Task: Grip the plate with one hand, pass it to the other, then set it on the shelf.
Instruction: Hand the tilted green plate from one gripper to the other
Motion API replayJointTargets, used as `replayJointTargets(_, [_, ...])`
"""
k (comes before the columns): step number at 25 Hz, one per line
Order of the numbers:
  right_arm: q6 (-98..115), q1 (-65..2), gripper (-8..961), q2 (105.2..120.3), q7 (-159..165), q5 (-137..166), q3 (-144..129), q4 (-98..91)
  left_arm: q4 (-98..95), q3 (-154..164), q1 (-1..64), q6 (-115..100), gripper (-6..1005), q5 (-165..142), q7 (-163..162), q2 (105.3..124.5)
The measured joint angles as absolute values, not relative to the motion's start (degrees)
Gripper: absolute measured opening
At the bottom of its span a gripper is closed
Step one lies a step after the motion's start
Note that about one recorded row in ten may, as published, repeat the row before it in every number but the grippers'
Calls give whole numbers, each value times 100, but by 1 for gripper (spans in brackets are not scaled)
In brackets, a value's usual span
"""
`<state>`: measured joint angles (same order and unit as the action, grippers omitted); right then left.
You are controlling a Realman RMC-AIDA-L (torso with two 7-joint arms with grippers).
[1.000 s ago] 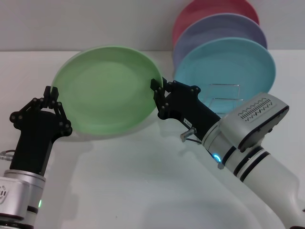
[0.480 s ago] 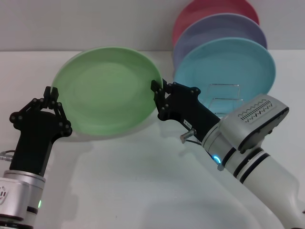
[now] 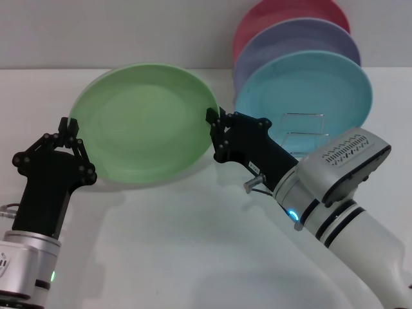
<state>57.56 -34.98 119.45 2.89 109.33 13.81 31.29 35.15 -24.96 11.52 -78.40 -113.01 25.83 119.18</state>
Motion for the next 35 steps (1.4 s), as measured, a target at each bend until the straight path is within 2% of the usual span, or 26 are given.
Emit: replayJointTargets(35, [5757, -3489, 24, 11962, 272, 10930, 1444, 3137, 3488, -2419, 1147, -7903, 122, -11351, 2549, 11905])
